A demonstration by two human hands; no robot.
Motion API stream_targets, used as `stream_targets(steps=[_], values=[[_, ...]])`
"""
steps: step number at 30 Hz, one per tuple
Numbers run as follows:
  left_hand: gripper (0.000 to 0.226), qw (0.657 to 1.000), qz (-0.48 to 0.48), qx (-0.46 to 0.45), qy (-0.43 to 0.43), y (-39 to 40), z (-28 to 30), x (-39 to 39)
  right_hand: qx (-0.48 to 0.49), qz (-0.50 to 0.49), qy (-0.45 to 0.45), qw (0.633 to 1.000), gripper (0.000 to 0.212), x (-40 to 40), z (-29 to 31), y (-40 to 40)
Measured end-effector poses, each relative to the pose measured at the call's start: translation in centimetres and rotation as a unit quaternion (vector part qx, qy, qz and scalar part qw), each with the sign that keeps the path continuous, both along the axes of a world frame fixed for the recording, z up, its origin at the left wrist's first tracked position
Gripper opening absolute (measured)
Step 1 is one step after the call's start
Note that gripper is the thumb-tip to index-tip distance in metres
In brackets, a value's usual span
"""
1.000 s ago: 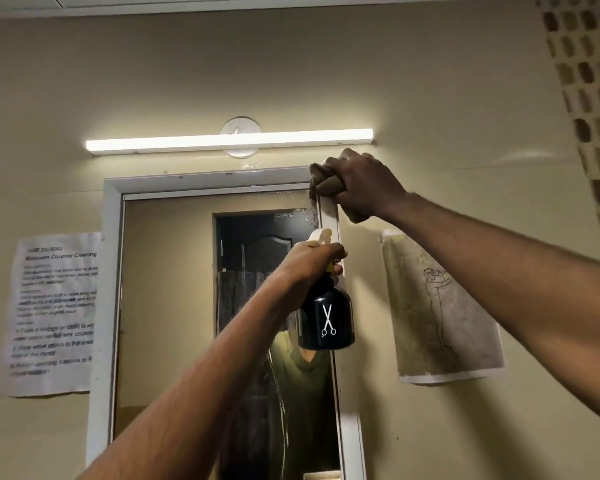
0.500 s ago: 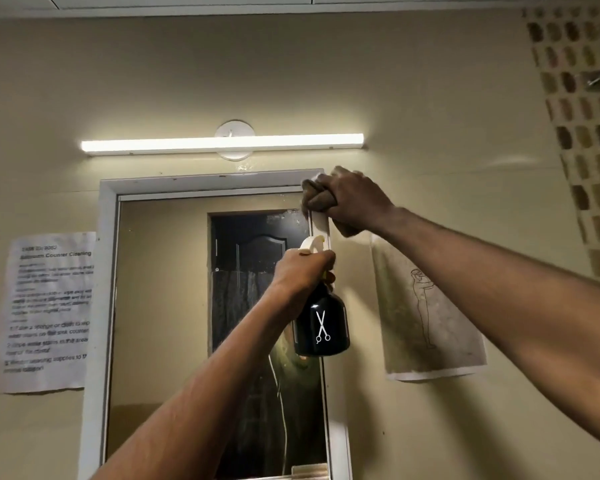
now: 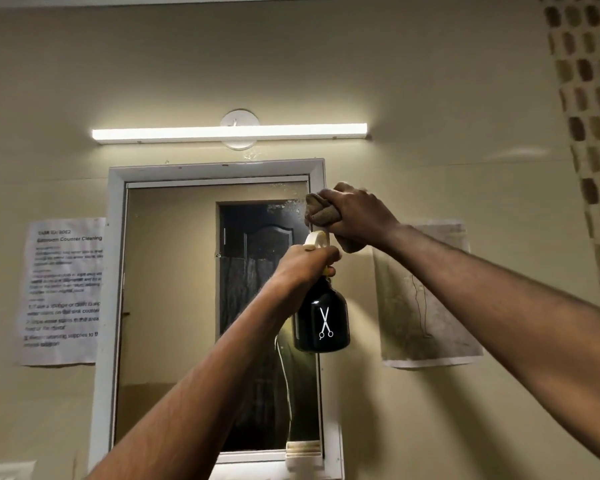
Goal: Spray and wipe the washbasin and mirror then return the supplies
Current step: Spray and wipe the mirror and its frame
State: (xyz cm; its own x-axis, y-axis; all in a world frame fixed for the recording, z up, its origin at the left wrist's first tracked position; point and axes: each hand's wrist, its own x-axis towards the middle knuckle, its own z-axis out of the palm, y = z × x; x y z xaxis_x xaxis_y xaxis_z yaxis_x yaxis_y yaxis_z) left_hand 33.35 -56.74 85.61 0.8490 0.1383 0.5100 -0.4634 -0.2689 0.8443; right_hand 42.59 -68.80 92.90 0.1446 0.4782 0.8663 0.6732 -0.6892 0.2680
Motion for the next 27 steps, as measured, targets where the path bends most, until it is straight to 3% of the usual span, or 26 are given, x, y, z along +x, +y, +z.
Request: stream_targets(steps=[6, 12, 16, 19, 27], values=[[0.015, 0.999, 0.024, -0.032, -0.018, 0.4, -1.5, 0.0, -0.056, -0.012, 0.010, 0.998, 0.037, -0.4, -1.7, -0.3], [0.023, 1.000, -0.003, -0.005, -0.003, -0.5, -1.0, -0.2, 0.017, -0.043, 0.021, 0.999, 0.049, -1.3, 2.2, 1.0], [0.016, 0.999, 0.050, -0.021, -0.005, -0.9, -1.9, 0.2, 0.013, -0.018, 0.009, 1.000, 0.038, -1.0, -1.1, 0.7], [0.017, 0.999, 0.035, -0.007, 0.007, -0.6, -3.5, 0.4, -0.022, -0.002, 0.006, 1.000, 0.035, -0.6, -4.2, 0.2], [0.011, 0.999, 0.045, -0.008, 0.001, -0.4, -5.7, 0.9, 0.026, -0.025, -0.017, 0.999, 0.038, -1.1, -1.8, 0.8]])
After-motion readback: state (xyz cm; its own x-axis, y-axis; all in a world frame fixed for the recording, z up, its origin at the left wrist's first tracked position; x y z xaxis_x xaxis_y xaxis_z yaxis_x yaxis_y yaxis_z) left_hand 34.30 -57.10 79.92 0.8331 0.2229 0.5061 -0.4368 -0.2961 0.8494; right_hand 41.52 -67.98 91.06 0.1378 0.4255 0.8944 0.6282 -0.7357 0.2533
